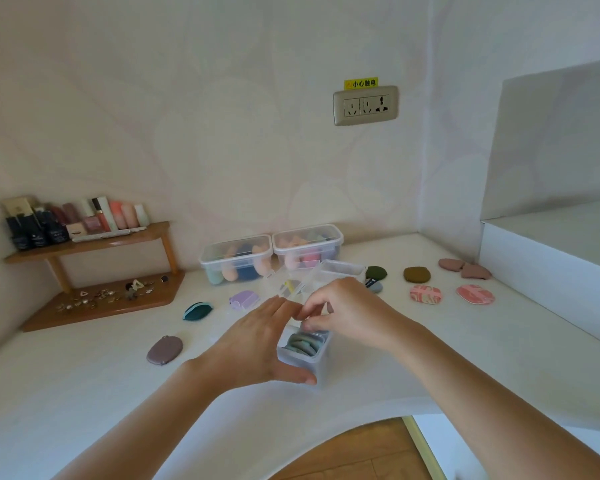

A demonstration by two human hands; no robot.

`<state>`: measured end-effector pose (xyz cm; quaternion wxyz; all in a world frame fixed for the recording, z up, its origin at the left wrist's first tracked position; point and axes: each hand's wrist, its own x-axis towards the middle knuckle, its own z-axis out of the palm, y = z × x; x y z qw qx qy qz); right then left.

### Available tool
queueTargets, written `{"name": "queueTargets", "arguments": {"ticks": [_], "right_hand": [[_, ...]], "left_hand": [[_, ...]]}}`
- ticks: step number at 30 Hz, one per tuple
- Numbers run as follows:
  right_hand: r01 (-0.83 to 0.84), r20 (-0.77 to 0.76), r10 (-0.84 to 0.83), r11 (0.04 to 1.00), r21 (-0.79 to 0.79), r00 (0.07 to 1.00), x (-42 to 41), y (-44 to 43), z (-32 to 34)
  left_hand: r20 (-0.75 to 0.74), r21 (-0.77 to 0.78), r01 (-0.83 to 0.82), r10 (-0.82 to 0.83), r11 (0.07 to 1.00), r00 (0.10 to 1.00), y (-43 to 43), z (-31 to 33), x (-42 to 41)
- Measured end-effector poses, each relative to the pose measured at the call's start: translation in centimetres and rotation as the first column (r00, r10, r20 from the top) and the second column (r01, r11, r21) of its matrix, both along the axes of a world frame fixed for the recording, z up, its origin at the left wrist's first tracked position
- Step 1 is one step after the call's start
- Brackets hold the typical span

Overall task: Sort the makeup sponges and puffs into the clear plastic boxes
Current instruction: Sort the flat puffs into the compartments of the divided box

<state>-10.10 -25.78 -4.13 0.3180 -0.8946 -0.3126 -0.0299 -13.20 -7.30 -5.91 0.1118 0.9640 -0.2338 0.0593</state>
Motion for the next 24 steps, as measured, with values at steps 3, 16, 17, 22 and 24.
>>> {"name": "queueTargets", "arguments": {"ticks": [3, 16, 17, 22, 24], "right_hand": [[0.04, -0.028, -0.039, 0.999, 0.035, 0.999, 0.3, -0.4, -0.3], [0.51, 0.047, -0.554, 0.793, 0.333, 0.831, 8.2, -6.0, -2.9], [0.56, 0.038, -0.597, 0.771, 0.302, 0.802, 9.0, -6.4, -3.8], [0.604, 0.003, -0.604, 0.797, 0.026, 0.797, 11.2, -6.5, -5.9], [0.589, 0.019, -0.589, 0.806, -0.054, 0.808, 11.4, -6.3, -6.0]], "left_hand": [[0.008, -0.021, 0.008, -0.008, 1.0, 1.0, 0.1, -0.2, 0.1], [-0.011, 0.002, 0.037, -0.037, 0.999, 0.999, -0.7, -0.2, 0.7], [-0.012, 0.012, 0.043, -0.043, 0.999, 0.999, -0.8, -0.2, 0.8], [-0.072, 0.076, 0.051, -0.046, 0.996, 0.996, -1.2, 0.2, 1.2], [-0.117, 0.115, 0.034, -0.021, 0.993, 0.993, -1.4, 0.3, 1.4]]}}
